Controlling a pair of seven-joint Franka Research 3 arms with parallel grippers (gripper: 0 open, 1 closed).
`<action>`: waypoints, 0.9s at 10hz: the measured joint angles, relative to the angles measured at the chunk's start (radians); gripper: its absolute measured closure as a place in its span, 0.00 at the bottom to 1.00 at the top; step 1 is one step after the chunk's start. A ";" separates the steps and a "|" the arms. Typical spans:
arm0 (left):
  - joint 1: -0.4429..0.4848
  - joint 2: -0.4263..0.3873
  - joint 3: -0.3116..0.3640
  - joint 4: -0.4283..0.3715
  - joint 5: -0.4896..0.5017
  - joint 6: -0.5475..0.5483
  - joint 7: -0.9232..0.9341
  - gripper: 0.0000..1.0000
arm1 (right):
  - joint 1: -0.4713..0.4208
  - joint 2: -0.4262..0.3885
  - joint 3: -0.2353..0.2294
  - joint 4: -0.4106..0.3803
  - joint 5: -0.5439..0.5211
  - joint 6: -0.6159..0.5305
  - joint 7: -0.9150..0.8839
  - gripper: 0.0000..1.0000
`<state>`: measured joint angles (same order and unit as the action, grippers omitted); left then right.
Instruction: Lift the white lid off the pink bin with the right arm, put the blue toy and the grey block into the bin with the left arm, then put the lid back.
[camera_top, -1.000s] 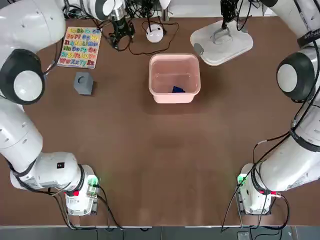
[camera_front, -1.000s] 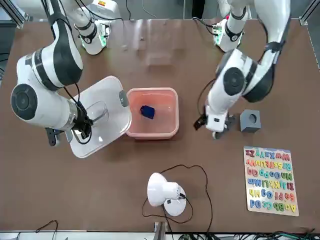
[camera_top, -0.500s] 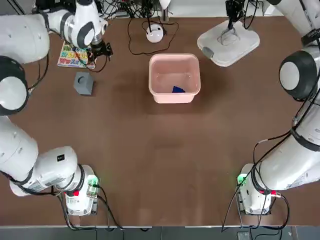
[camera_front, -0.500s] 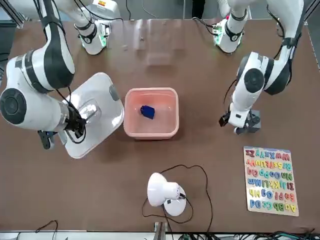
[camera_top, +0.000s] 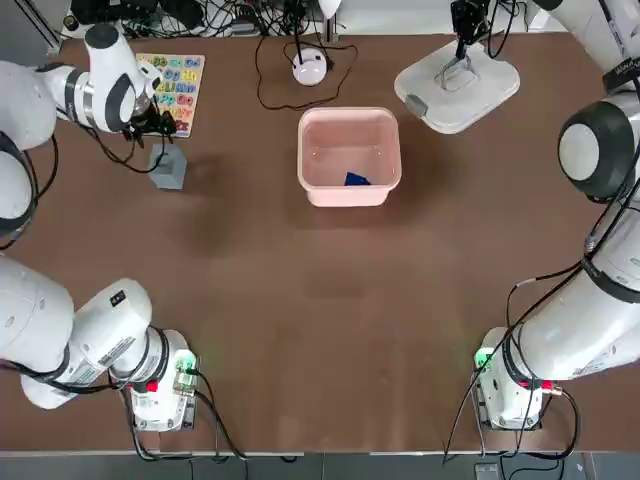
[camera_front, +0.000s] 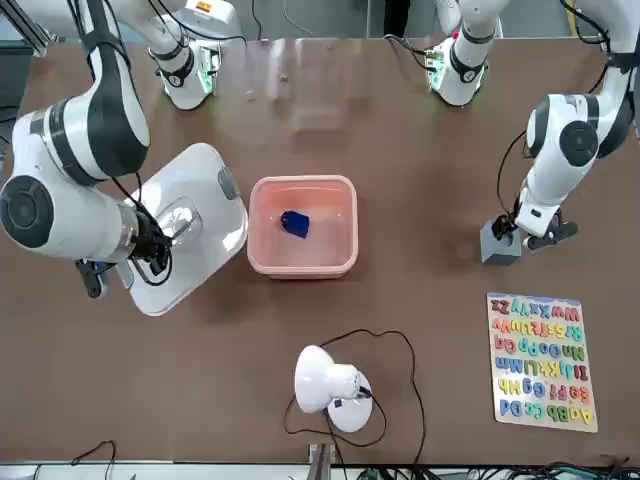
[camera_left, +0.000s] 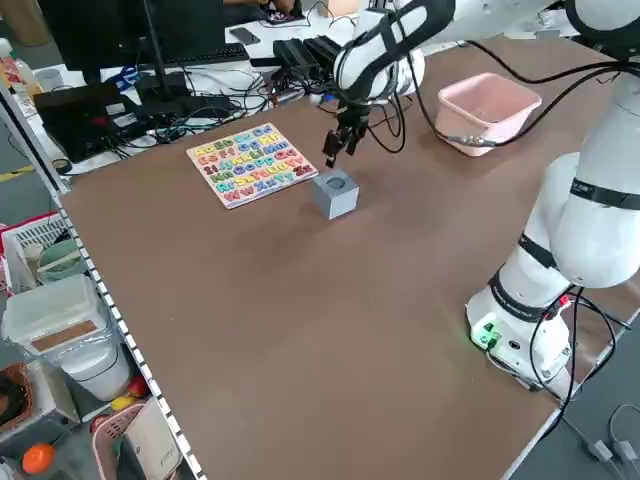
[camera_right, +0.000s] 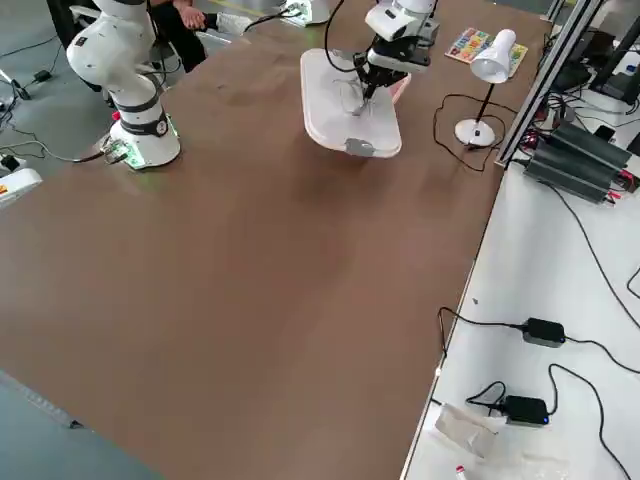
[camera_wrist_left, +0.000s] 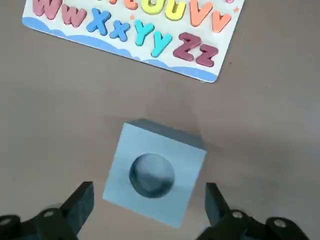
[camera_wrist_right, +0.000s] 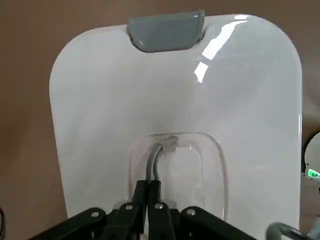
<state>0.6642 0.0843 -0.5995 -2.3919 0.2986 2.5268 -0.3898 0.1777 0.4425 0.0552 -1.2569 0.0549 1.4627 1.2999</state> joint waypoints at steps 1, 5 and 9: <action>0.002 0.009 -0.001 -0.026 0.000 0.042 0.001 0.02 | 0.000 0.000 0.000 0.000 0.000 -0.001 0.000 0.95; -0.003 0.051 -0.009 -0.041 0.021 0.096 0.001 0.03 | 0.000 0.000 0.000 0.000 0.000 -0.002 0.000 0.95; -0.001 0.115 -0.009 -0.042 0.054 0.116 0.001 0.21 | 0.000 0.000 0.000 0.000 -0.001 -0.008 -0.001 0.95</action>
<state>0.6629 0.1997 -0.6083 -2.4343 0.3523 2.6424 -0.3893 0.1774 0.4425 0.0553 -1.2569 0.0544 1.4547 1.2993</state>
